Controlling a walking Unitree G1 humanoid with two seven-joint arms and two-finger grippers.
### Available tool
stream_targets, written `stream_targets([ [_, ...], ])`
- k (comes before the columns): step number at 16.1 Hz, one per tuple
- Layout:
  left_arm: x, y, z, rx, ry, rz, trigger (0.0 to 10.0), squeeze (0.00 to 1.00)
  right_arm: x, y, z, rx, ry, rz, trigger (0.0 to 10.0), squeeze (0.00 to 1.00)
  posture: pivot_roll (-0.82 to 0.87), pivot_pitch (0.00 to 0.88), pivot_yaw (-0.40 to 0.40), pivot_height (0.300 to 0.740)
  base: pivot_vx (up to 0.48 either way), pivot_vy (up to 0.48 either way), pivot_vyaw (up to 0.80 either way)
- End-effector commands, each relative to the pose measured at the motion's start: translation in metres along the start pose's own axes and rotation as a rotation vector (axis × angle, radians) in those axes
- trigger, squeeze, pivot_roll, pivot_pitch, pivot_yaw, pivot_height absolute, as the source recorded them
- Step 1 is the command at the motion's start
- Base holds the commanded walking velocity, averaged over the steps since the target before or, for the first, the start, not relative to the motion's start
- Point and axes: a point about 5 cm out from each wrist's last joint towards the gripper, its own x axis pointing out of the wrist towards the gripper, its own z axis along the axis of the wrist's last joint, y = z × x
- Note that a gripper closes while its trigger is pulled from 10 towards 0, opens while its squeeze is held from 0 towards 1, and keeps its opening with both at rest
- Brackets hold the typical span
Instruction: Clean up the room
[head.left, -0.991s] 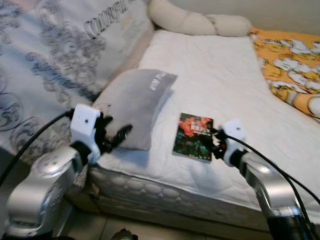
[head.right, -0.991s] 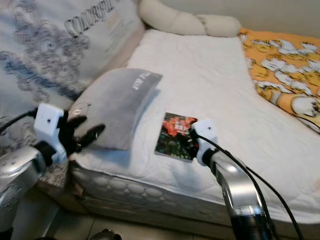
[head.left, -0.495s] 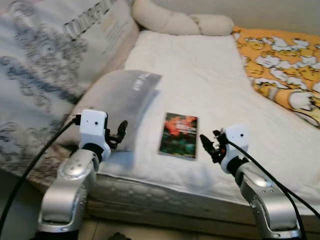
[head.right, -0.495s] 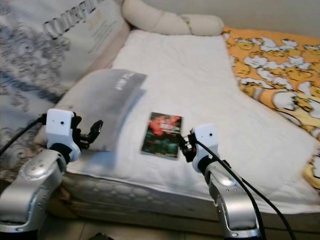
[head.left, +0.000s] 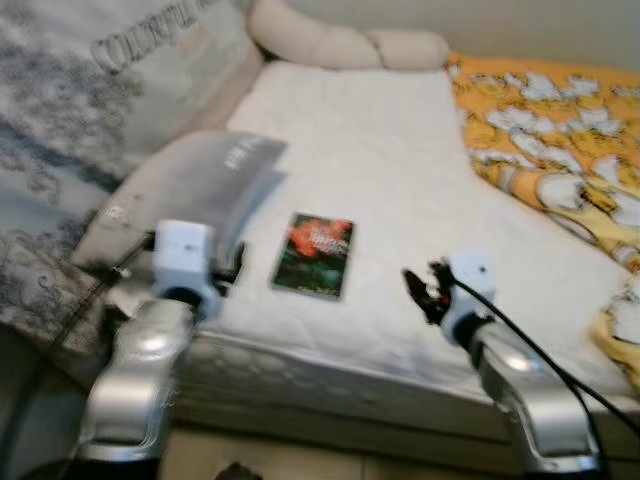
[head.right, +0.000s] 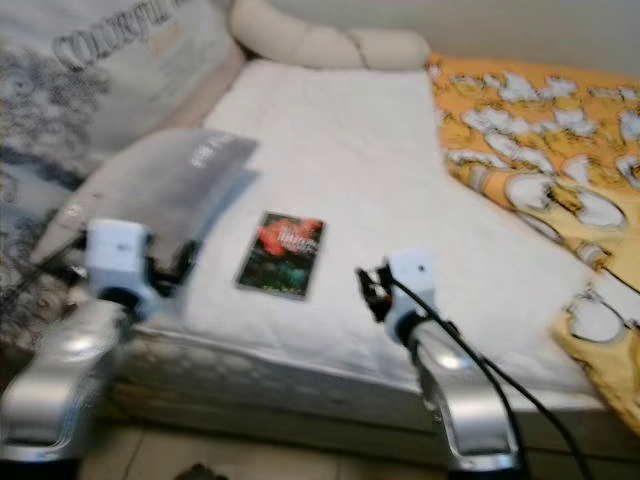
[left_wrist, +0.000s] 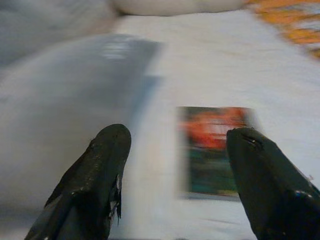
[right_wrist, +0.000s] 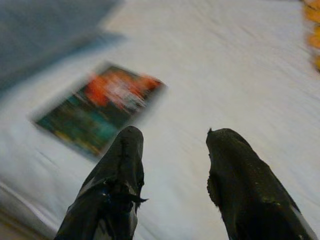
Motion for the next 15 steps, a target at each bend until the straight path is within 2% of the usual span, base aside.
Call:
stream_targets([
  [1,0.0000,0.0047,0.0048,0.020,-0.022,0.012,10.0,0.00,0.0006,-0.0008,0.0051,-0.007,-0.018,-0.007,10.0,0.00,0.05,0.000,-0.004,0.740,0.000,-0.401,0.00],
  [12,0.0020,0.0024,0.0033,0.028,-0.025,-0.002,10.0,0.00,0.0001,-0.0019,0.0026,-0.013,-0.005,-0.012,10.0,0.00,0.04,0.000,-0.001,0.740,0.000,-0.401,0.00],
  [15,0.0006,-0.0037,-0.0026,0.037,0.001,-0.049,10.0,0.00,0.0005,0.0000,0.0028,-0.004,-0.007,-0.009,10.0,0.00,0.04,0.000,0.000,0.740,0.000,0.000,0.00],
])
